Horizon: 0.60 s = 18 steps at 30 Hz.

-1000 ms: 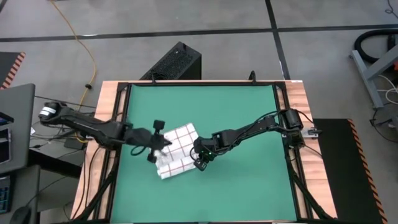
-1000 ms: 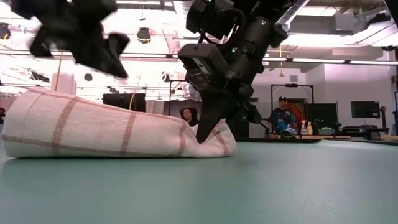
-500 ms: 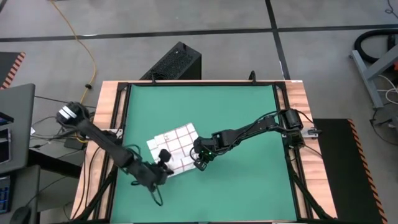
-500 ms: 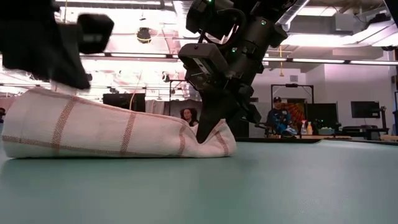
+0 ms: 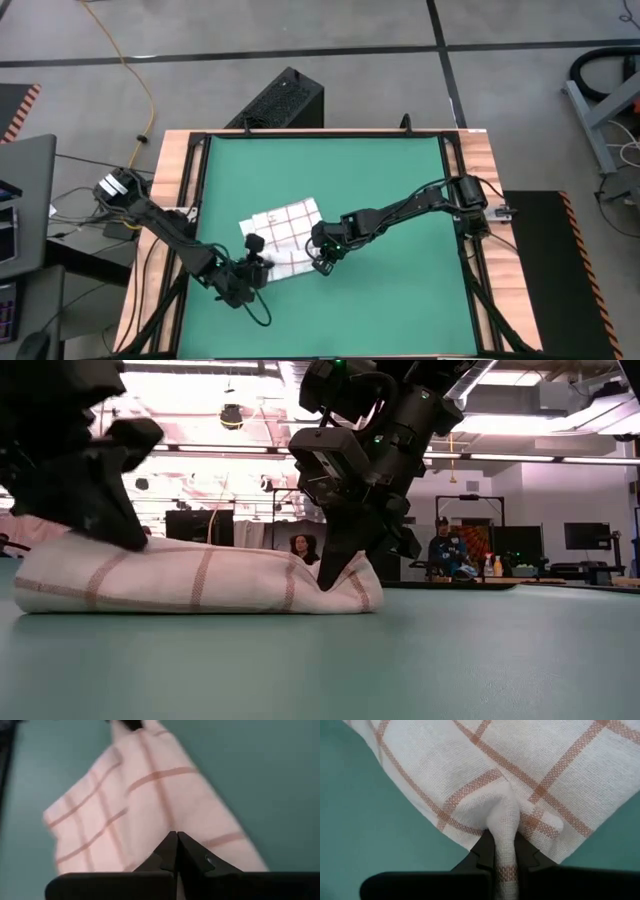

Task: Roll towel
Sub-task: Roll the white towel

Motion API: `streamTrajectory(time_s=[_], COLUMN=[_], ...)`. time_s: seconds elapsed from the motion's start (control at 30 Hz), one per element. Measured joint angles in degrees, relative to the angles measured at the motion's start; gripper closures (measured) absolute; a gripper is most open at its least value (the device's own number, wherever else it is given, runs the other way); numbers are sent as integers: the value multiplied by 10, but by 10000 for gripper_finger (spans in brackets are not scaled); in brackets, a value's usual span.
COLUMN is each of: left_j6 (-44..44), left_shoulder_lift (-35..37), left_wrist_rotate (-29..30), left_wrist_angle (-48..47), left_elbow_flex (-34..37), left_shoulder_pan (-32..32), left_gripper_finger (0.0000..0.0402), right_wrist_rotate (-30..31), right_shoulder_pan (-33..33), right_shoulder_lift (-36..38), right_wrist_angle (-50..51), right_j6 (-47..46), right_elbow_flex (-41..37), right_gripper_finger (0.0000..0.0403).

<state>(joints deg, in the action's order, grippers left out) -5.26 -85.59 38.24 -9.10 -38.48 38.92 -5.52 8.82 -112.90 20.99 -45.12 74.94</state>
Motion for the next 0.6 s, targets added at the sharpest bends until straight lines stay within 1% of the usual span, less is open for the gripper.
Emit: streamTrajectory(time_s=[0.07, 0.13, 0.23, 0.37, 0.5, 0.6], left_j6=[-14, -24, -35, -67, -128, -185], left_shoulder_lift=[16, 23, 22, 20, 20, 20], left_wrist_rotate=[24, 34, 27, 10, 17, 17], left_wrist_angle=[-24, -28, -26, 7, -10, -15], left_elbow_flex=[0, 2, 11, 38, 58, 81], left_shoulder_pan=[7, 8, 4, 3, 6, 12], left_gripper_finger=[401, 401, 401, 401, 402, 401], right_wrist_rotate=[0, -1, -2, -2, -2, -2], right_shoulder_pan=[0, 0, 0, 0, 0, 2], right_shoulder_lift=[0, 0, 0, 0, 0, 0], right_wrist_angle=[0, 0, 0, 0, 0, -1], right_j6=[1, 1, 1, 1, 1, 1], right_elbow_flex=[0, 0, 0, 0, 0, 0], right_gripper_finger=[364, 364, 364, 364, 363, 353])
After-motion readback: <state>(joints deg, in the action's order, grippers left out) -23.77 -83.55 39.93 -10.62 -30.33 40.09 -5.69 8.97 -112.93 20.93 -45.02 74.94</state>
